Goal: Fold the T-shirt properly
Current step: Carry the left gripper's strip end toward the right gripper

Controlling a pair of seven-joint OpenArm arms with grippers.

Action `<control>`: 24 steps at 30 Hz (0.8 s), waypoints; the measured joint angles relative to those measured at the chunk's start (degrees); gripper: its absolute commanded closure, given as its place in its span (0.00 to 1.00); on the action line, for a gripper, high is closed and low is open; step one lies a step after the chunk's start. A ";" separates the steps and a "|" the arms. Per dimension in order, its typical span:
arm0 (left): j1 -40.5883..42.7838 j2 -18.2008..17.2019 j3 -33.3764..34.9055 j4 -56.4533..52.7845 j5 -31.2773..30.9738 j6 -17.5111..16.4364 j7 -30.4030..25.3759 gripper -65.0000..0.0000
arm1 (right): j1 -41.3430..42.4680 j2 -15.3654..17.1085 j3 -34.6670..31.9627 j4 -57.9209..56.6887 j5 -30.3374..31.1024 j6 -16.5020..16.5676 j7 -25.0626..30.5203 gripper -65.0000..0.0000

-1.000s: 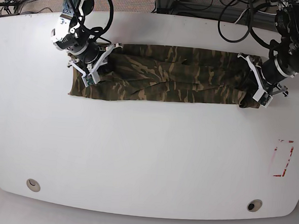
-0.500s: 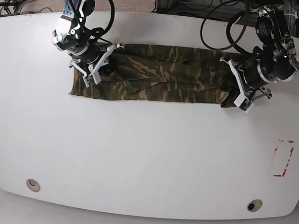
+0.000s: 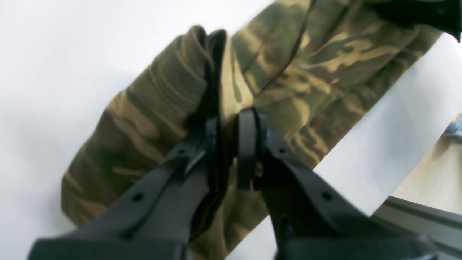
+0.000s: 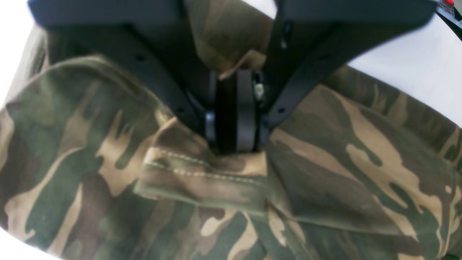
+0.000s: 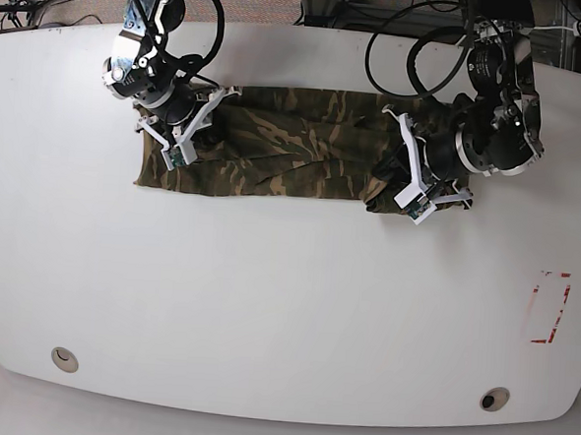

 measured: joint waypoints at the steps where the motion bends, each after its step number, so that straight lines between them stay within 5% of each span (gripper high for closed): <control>1: 0.00 0.07 0.11 0.00 0.00 0.00 -0.15 0.94 | -0.02 0.02 0.00 0.00 0.02 0.00 0.02 0.90; 15: -0.11 0.50 5.51 -0.70 -0.20 -0.02 -0.17 0.94 | 0.04 0.09 -0.09 -0.07 0.11 -0.02 0.04 0.90; 24: -0.26 0.20 5.73 -0.79 -0.15 0.00 -0.17 0.69 | 0.11 0.17 -0.09 -0.28 0.20 0.00 0.15 0.90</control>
